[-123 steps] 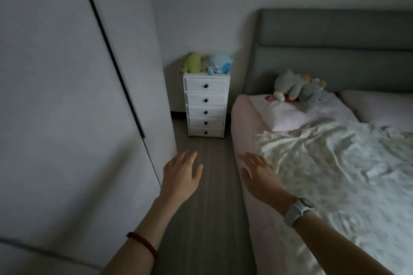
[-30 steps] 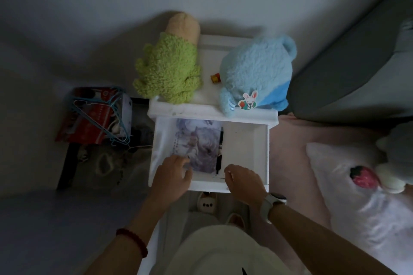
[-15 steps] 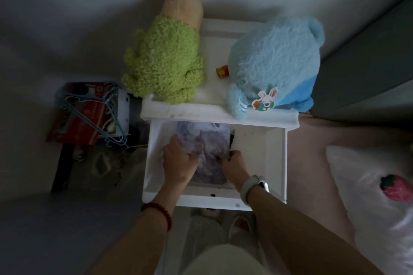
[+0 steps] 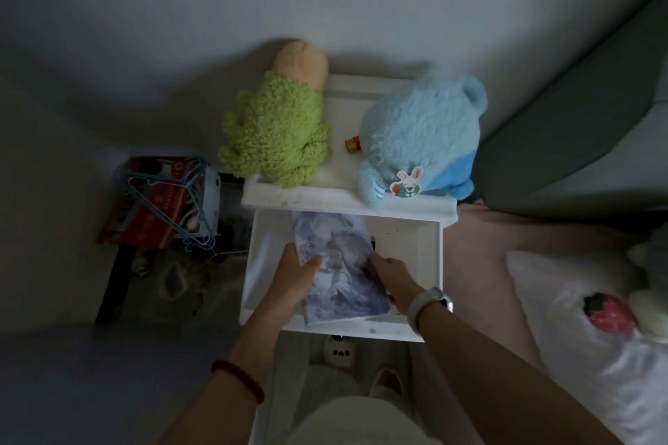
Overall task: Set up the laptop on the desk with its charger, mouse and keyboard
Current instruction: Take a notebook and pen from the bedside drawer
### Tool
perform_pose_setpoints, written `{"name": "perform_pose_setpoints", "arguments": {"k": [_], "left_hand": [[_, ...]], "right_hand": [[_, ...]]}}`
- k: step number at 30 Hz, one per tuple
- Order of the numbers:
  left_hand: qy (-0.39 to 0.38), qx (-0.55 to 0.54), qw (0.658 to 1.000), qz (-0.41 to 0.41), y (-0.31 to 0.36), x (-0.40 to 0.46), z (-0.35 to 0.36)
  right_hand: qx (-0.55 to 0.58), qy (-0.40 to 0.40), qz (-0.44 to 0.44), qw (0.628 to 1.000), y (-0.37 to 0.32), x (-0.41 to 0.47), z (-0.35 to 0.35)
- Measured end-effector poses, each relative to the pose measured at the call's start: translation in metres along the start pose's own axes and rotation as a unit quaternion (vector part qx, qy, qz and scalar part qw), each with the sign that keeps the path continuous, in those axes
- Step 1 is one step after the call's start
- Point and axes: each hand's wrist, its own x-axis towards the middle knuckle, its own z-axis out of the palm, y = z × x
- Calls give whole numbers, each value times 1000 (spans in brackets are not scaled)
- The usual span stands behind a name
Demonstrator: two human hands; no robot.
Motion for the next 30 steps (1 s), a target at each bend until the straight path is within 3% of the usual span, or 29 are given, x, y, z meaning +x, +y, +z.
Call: {"name": "perform_pose_setpoints", "arguments": {"k": [9,11,14,16,19,22,26,30], "left_hand": [[-6,-134,987,-84,5,-11,-24],[-12,-145,983,-111,2,-15,-30],[4,-140,983,-120,-1,-25,-33],[10,-139,985,-107,0,-38,-35],[9,-147,987,-70,-9,-58,-41],[-5,-193,981,-22,-16,-78,-49],[-20,-270,962,12,-21,-94,-45],[-40,-314,948,36,-19,-106,-34]], "right_hand": [[164,-56,60,983,-17,13,11],[148,-42,48,987,-15,10,11],[-34,23,-37,998,-13,-1,4],[-157,57,-118,979,-11,-17,-2],[-234,61,-182,953,-5,-47,-9],[-242,49,-262,933,1,-80,-14],[-171,68,-403,896,-3,-119,-10],[-139,86,-465,870,0,-141,17]]}}
